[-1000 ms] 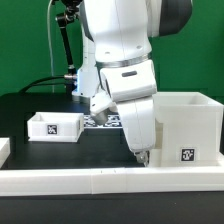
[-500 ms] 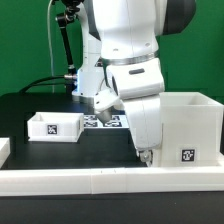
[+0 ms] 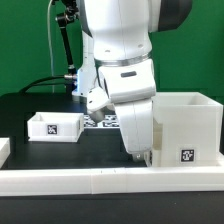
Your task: Assemble drawer
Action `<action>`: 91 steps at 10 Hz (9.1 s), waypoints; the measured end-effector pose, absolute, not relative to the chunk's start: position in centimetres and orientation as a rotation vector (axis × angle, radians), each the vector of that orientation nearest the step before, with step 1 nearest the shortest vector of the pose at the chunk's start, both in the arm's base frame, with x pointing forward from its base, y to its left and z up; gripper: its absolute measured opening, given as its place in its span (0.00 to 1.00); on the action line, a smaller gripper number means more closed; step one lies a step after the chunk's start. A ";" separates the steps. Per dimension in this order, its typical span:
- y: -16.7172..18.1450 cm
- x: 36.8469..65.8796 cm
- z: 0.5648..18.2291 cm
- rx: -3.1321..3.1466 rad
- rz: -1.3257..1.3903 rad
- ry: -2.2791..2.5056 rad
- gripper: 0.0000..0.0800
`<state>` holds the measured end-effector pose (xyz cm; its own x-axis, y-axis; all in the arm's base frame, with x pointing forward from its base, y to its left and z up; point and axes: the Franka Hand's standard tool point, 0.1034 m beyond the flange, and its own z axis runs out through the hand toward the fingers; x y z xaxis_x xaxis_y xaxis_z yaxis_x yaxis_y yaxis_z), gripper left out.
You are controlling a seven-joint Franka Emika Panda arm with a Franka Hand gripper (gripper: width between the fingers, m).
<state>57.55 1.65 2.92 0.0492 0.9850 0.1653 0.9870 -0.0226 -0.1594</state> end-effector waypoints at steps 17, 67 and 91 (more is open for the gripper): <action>-9.3 47.4 5.7 -2.722 0.039 -1.336 0.81; -1.3 47.2 3.9 -2.652 0.007 -1.503 0.06; -3.2 52.2 5.5 -2.222 -0.025 -2.194 0.06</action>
Offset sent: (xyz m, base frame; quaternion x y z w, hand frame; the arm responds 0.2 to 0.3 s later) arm -0.0441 -0.0583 0.0091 -0.0273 0.0048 -0.0122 0.9995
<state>52.24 -3.19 5.48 0.0126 0.9996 0.0247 0.9999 -0.0126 -0.0026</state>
